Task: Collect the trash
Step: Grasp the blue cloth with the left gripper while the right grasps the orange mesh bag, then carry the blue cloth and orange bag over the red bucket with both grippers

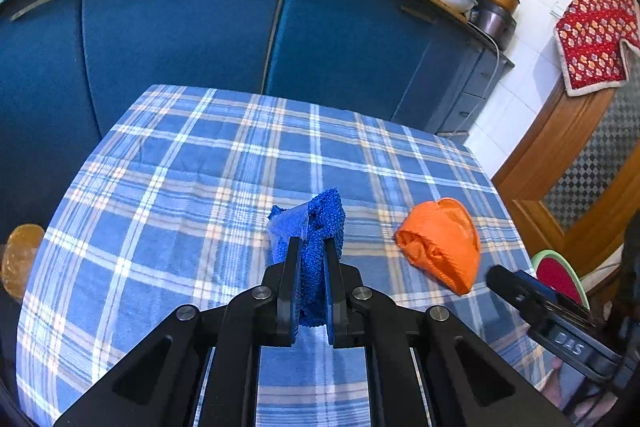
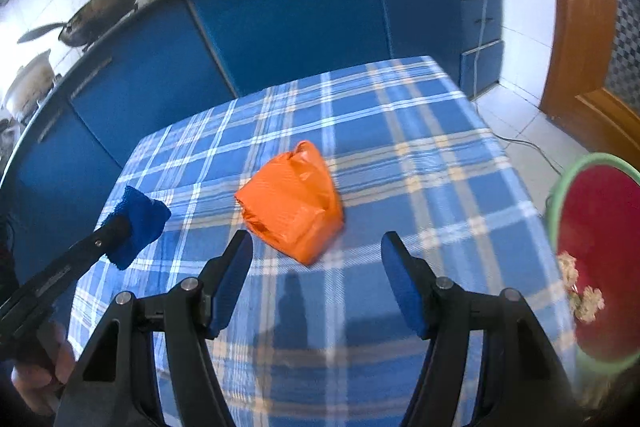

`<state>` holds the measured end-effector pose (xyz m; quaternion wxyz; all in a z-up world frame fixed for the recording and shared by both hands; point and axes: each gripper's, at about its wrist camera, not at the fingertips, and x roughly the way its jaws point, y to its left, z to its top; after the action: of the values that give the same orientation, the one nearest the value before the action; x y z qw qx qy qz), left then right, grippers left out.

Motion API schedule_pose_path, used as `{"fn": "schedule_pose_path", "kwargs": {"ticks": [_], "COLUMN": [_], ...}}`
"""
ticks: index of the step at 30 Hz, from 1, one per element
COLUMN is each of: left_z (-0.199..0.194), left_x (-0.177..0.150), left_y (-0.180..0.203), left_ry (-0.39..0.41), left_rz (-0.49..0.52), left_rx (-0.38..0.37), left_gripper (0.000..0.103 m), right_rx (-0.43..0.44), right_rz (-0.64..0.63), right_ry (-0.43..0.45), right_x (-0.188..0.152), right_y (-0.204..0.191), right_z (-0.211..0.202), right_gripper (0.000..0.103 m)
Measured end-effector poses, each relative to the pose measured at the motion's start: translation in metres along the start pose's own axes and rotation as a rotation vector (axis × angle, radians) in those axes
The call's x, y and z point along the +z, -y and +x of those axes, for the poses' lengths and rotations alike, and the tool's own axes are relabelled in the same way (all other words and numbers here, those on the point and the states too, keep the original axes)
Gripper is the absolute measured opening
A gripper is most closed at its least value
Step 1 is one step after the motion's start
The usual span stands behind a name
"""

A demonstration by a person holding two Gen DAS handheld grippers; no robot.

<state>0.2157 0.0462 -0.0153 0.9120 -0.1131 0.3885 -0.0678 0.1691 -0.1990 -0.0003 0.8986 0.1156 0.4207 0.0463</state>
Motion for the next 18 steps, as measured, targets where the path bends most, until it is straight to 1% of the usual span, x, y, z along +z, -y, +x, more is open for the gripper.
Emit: {"fn": "schedule_pose_path", "kwargs": {"ticks": [4,7,9,10,11,12,14,15,17,18], "left_z": [0.002,0.003,0.004,0.005,0.005,0.005,0.004,0.004,0.004,0.003], "left_x": [-0.001,-0.002,-0.003,-0.003,-0.003,-0.004,-0.004,-0.004,-0.004,-0.005], "left_y": [-0.004,-0.005,-0.006,-0.006,-0.006,-0.006,-0.005,-0.005,-0.004,-0.002], "left_ry": [-0.003,-0.007,-0.01,-0.011,-0.011,-0.011,-0.011,-0.01,-0.01,-0.01], "left_rz": [-0.006,-0.01,-0.011,-0.01,-0.009,-0.008,-0.009,-0.008,-0.005,-0.003], "left_rx": [0.005,0.004,0.004,0.004,0.004,0.004,0.004,0.003,0.003,0.002], "left_gripper": [0.009,0.009,0.009,0.009,0.009,0.009,0.009,0.009,0.009,0.009], "right_rx": [0.015,0.0,0.002,0.003,-0.001,-0.006,-0.025,-0.033,-0.029,-0.027], "right_rz": [-0.054,-0.108,-0.121,-0.126,-0.129,-0.137,-0.148,-0.147,-0.128,-0.115], "right_ry": [-0.028,-0.041,-0.055,-0.07,-0.081,-0.088,-0.086,-0.085,-0.085,-0.081], "right_x": [0.005,0.006,0.006,0.006,0.005,0.004,0.003,0.003,0.004,0.005], "right_y": [-0.011,-0.019,-0.021,-0.021,-0.022,-0.022,-0.023,-0.021,-0.017,-0.014], "right_z": [0.02,0.032,0.039,0.043,0.046,0.049,0.049,0.049,0.047,0.044], "right_gripper": [0.069,0.067,0.059,0.052,0.043,0.039,0.022,0.018,0.007,0.006]}}
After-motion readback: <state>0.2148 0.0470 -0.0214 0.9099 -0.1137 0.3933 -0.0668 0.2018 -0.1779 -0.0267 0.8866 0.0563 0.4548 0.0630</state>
